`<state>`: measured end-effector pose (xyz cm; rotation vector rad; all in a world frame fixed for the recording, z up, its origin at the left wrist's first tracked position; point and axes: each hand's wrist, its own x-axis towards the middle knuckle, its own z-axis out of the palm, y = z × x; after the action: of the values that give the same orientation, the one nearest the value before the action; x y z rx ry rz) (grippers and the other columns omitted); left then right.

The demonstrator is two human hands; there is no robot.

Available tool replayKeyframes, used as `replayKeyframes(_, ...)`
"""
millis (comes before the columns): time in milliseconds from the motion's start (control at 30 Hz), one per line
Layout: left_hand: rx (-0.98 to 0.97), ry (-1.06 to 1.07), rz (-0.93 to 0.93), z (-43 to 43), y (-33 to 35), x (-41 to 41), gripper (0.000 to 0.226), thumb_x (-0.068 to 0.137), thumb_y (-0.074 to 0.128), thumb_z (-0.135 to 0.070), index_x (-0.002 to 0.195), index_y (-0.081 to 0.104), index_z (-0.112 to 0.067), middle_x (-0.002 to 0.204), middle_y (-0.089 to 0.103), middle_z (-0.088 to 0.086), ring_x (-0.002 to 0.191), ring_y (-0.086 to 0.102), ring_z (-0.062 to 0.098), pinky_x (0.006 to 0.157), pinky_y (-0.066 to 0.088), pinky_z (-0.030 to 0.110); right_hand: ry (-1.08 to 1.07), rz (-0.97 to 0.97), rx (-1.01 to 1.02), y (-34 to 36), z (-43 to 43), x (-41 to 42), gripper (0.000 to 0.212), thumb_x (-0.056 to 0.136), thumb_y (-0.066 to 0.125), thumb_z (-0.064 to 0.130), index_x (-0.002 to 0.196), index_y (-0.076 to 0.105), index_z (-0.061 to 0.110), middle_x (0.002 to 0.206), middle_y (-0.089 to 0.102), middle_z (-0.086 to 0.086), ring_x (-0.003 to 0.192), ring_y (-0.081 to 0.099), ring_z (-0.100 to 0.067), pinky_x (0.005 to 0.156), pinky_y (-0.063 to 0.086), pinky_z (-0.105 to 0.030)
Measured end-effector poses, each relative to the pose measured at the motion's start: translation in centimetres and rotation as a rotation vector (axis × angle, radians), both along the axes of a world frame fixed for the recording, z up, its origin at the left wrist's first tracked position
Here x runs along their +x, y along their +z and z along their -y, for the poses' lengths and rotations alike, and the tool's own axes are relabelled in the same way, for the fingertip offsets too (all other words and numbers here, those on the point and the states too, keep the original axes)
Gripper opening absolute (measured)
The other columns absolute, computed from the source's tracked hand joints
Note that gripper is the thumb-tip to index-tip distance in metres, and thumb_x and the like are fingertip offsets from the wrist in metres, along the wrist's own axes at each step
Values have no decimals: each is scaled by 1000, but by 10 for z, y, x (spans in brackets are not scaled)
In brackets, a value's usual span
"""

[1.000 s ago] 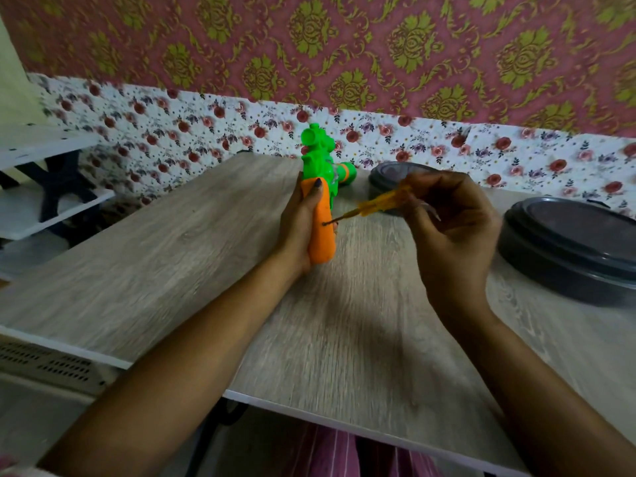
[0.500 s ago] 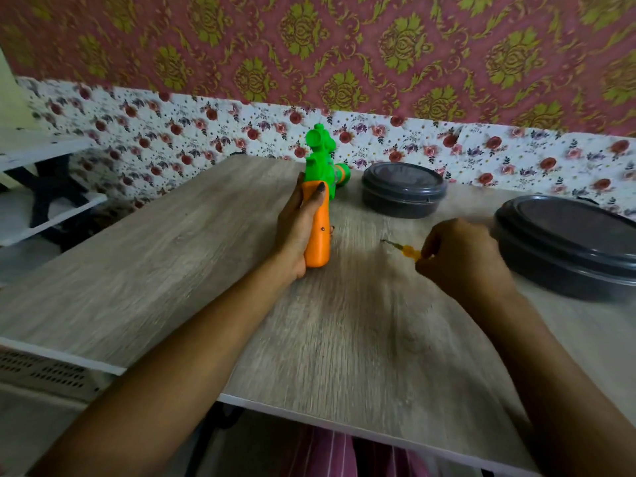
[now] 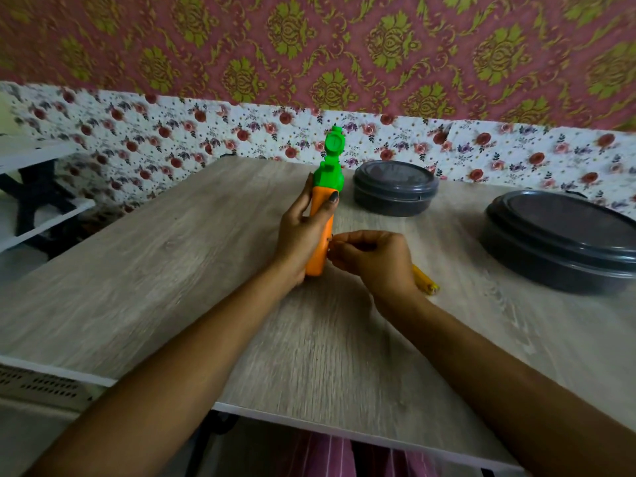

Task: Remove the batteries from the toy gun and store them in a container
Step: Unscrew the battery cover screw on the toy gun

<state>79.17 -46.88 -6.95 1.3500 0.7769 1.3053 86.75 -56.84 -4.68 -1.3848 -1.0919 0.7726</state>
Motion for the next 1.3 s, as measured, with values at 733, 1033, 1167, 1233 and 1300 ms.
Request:
replayKeyframes(733, 161, 51, -137, 5, -1, 2, 57, 91, 58, -25, 144, 36, -21, 107, 60, -12, 89, 55, -3, 79, 43, 14, -27, 50, 49, -7, -4, 3, 14, 82, 64, 4, 72, 69, 13, 72, 68, -1, 72, 67, -14, 70, 57, -24)
replayKeyframes(1033, 158, 57, -129, 3, -4, 5, 68, 79, 58, -43, 141, 43, -20, 97, 65, -3, 77, 56, 6, 72, 46, 22, -121, 55, 106, -8, -4, -2, 24, 78, 66, -2, 72, 60, 21, 75, 68, -8, 74, 69, -21, 68, 59, -29)
replayKeyframes(1167, 106, 84, -72, 2, -4, 6, 67, 74, 57, -46, 135, 50, -18, 90, 65, -3, 77, 58, 7, 73, 48, 27, -207, 243, 193, -11, -6, -3, 25, 75, 69, 0, 74, 60, 24, 70, 67, 2, 68, 67, -11, 66, 55, -21)
replayKeyframes(1233, 73, 108, -17, 3, -4, 7, 69, 73, 58, -45, 137, 49, -19, 84, 64, -8, 74, 56, 5, 72, 46, 25, -205, 320, 249, -12, -6, -4, 21, 76, 68, 0, 80, 66, 20, 68, 63, 12, 64, 63, 0, 65, 53, -14)
replayKeyframes(1300, 34, 117, 36, 4, -3, 7, 69, 75, 59, -43, 139, 46, -22, 84, 63, -13, 75, 55, 4, 73, 45, 24, -188, 406, 299, -12, -6, -5, 18, 77, 66, 1, 88, 71, 16, 72, 64, 14, 64, 60, 10, 65, 49, -5)
